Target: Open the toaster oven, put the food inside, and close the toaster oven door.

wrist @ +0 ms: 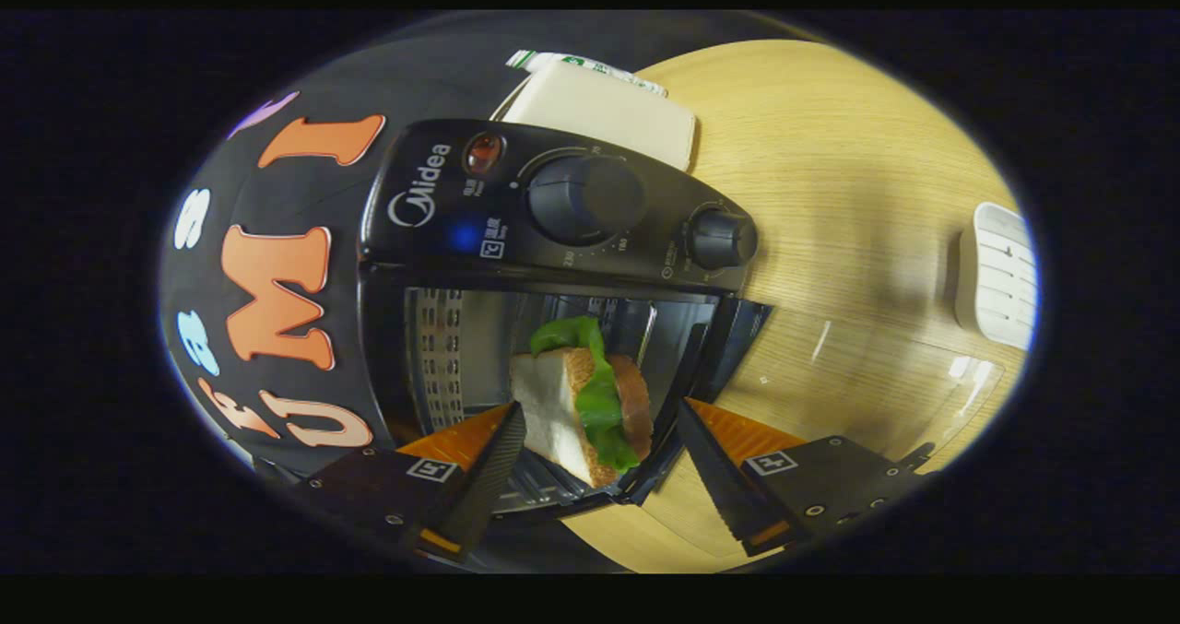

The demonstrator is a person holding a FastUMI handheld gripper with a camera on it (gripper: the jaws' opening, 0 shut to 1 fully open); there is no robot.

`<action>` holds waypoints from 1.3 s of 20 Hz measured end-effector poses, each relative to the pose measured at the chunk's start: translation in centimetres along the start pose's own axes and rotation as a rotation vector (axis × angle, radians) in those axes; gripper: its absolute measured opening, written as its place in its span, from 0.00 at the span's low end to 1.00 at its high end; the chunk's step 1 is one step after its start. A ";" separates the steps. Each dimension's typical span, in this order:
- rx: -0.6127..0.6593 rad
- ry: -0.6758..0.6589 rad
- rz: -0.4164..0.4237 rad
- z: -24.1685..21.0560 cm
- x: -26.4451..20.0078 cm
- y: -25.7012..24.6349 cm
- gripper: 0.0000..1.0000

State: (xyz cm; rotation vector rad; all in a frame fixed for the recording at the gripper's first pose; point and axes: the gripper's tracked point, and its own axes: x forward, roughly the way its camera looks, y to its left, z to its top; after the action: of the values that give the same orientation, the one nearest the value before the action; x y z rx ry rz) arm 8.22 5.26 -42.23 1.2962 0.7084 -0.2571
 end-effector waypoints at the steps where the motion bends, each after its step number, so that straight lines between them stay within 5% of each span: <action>1: -0.011 0.007 -0.009 -0.2 -0.7 -0.2 0.98; 6: -0.111 0.038 -0.025 -1.6 -3.9 -0.4 0.98; 22: -1.125 0.123 -0.237 -8.3 -13.7 -7.5 0.99; 26: -1.247 0.163 -0.313 -9.5 -13.4 -11.4 0.99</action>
State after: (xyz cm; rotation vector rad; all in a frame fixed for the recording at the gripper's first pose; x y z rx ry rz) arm -11.47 8.23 -43.99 0.0135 0.9690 0.0664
